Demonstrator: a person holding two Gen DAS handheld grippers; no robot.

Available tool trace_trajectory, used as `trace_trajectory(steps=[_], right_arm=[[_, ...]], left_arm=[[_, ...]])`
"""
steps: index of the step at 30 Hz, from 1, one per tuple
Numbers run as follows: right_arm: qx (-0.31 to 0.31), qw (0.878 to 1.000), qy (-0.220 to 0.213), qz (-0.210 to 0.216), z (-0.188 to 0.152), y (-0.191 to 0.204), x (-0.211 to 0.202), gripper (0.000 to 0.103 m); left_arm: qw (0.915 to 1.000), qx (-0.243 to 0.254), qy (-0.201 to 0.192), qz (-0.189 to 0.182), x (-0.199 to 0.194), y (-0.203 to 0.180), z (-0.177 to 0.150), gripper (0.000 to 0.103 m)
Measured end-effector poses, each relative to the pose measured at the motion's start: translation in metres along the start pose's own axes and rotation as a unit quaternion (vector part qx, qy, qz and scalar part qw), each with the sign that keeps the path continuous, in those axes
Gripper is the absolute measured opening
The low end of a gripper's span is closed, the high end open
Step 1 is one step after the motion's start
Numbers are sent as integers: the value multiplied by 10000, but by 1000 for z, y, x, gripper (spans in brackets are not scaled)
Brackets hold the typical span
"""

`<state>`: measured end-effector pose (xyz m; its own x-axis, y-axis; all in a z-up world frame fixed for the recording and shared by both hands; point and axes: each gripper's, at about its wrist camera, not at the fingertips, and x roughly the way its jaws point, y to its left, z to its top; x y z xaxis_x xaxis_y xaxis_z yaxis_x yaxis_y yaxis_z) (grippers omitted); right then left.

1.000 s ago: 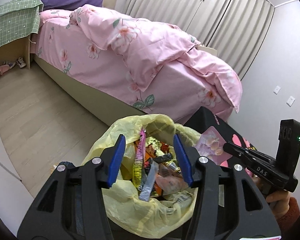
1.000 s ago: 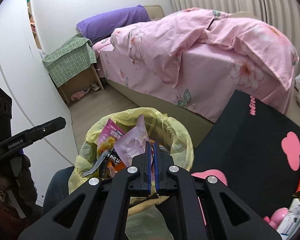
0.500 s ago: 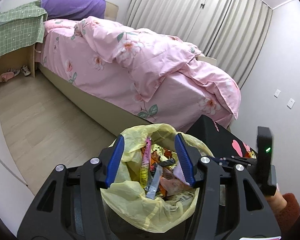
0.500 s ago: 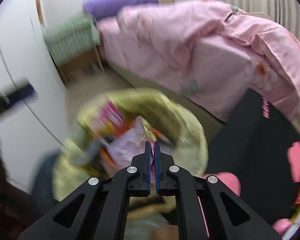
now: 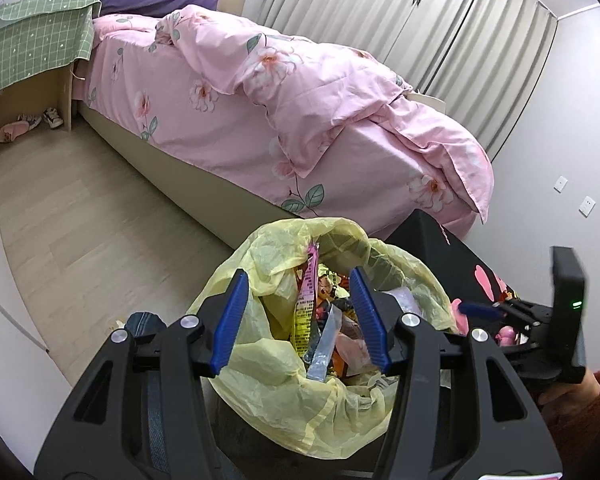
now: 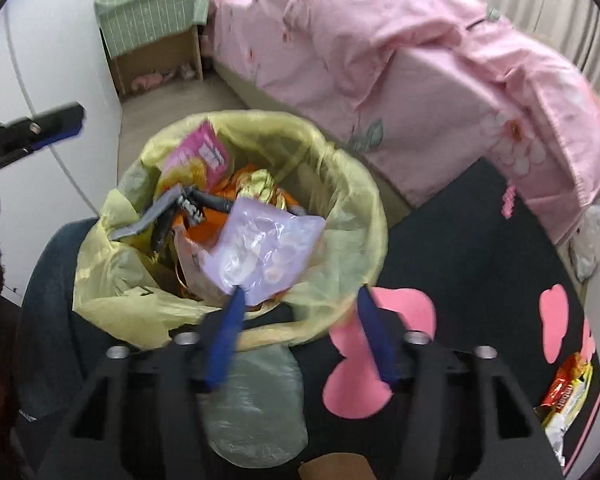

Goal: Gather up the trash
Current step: 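Open the right tool over the yellow bag to drop the clear tray, then move both open tools back over the table toward the remaining trash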

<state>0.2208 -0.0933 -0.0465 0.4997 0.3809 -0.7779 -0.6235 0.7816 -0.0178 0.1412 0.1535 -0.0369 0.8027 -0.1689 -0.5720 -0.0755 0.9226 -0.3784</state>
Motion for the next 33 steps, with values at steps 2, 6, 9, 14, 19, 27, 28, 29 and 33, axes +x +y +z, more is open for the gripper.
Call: trace_trajectory(steps=[2,6,9,14,19,27,28,29,33], right_arm=[[272,9991,-293,135,-3,-7,-13,57],[605,9947,-826,-8,-15,-15,-49,57],[719,9926,-946,-243,-31,-17,-76,57],[1147,9860,-1096,-510,-81,-37,-130,57],[1609,9735,-1126,-1173,-145,-59,-176,58],[2367,9476,-958,-1919,-240,-92,-213,57],[2464,9449,-950,-1933,-251,-94,-214,57],[2522,9436,-953,-1920,-257,-96,-215,57],[2792,9354,-1005,-1923,-289,-96,-218,57]], left_arm=[[10000,-3,25,-3,1,0,-2,50],[9999,97,65,-55,0,-8,-6,51],[9995,266,109,-158,2,-21,-9,54],[9948,751,261,-641,9,-64,-22,54],[9739,1613,364,-1558,11,-131,-38,58],[8936,3617,496,-2612,14,-275,-75,59],[8799,3842,531,-2746,16,-290,-79,59],[8626,4122,628,-2864,23,-312,-84,59],[8321,4718,1049,-2720,56,-369,-97,59]])
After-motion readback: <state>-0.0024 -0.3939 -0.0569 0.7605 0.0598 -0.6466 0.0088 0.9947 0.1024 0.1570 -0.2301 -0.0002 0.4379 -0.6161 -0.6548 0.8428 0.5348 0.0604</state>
